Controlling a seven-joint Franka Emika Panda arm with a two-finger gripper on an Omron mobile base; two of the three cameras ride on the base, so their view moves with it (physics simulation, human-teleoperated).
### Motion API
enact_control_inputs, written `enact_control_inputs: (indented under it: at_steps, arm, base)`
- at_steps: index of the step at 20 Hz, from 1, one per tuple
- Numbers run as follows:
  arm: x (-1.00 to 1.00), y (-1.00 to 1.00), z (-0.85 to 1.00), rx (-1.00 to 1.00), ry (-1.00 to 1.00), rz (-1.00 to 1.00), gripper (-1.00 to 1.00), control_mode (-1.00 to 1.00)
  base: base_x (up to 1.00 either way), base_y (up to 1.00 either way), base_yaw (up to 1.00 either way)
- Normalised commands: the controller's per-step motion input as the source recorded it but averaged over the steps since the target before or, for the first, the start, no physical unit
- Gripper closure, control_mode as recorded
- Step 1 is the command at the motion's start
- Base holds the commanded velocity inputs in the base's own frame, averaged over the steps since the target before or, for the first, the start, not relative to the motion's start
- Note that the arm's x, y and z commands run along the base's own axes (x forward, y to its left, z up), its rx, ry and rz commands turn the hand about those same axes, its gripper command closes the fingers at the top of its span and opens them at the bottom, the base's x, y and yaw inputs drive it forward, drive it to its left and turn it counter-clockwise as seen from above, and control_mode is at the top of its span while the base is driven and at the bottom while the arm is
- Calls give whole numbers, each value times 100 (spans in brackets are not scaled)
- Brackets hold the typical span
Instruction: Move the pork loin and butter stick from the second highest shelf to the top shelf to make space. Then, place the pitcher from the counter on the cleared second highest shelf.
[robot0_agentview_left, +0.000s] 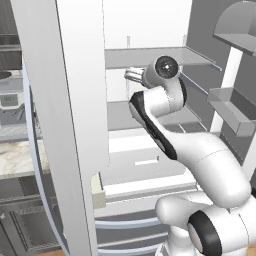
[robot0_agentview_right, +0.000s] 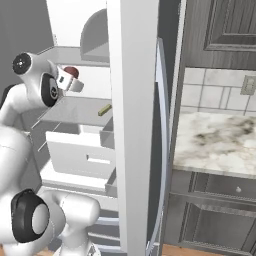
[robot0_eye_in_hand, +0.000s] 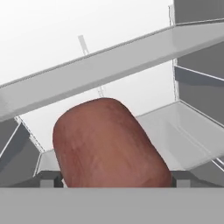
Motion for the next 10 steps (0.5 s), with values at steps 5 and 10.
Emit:
enact_control_inputs:
  at_steps: [5,10]
  arm:
    - [0,0,61,4,0,-1,100,-100]
    - [31,0,32,3,3,-5,100,-100]
  base:
    - [0,0,0]
    - [0,0,0]
